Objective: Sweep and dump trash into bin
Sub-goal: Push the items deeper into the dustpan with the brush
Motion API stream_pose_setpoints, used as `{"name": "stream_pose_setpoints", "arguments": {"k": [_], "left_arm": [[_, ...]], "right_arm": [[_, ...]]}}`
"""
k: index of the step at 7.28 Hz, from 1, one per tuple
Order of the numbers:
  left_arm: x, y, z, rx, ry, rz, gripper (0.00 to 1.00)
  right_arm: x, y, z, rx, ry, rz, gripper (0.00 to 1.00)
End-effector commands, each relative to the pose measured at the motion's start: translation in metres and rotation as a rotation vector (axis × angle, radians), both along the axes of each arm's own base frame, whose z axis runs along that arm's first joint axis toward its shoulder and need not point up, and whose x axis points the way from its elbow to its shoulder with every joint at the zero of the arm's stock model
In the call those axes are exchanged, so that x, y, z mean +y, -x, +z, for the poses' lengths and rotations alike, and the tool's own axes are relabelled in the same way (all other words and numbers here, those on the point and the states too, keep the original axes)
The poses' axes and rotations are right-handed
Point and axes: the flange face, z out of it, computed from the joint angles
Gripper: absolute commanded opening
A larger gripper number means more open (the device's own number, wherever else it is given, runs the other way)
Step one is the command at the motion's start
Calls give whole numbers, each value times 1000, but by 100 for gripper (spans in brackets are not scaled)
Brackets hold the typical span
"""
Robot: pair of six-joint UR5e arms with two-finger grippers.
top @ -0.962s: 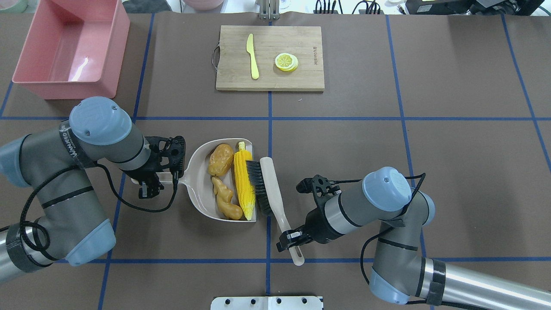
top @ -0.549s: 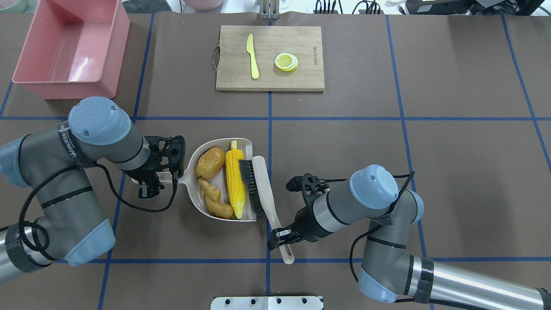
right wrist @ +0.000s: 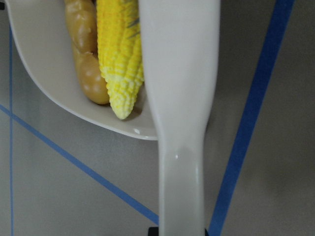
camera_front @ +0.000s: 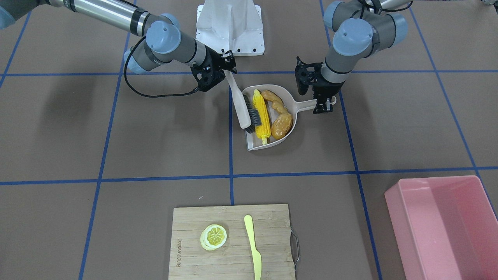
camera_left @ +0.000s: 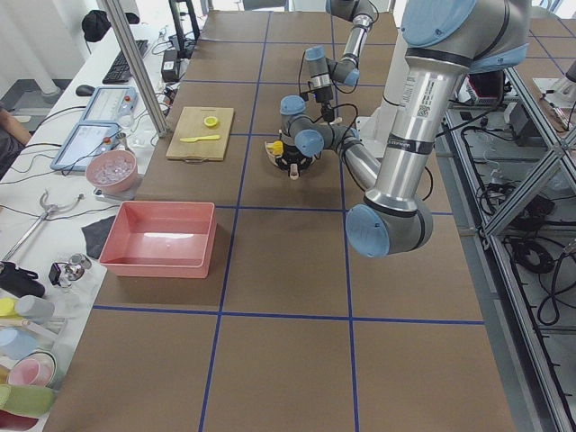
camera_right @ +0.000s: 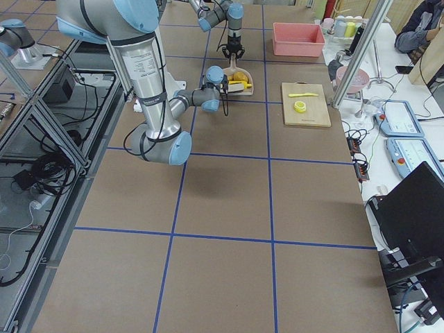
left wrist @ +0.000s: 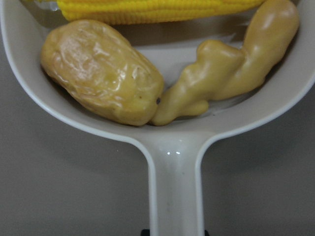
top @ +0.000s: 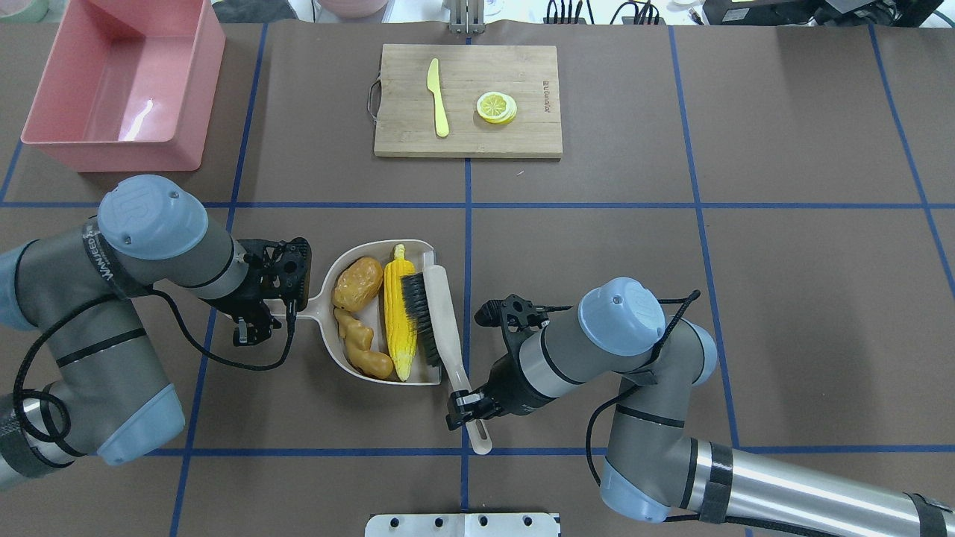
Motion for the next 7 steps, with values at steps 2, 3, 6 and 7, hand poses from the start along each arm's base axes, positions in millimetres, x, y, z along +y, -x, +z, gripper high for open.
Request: {"name": "stream_pose_setpoints", "arguments": {"k": [2,3,6,7], "left_arm": [[0,3,0,21,-14,-3,0],[4,9,10,46,-26,-6,0],[3,16,14,55,-23,-13,0],[2,17,14,56,-22,-15,0]], "right_arm": [[0,0,-4,21,8,-3,0],[0,-2,-10,40,11,-4,0],[0,-9,-19,57,17,-1,0],[0,-16,-27,65,21,-1,0]]}}
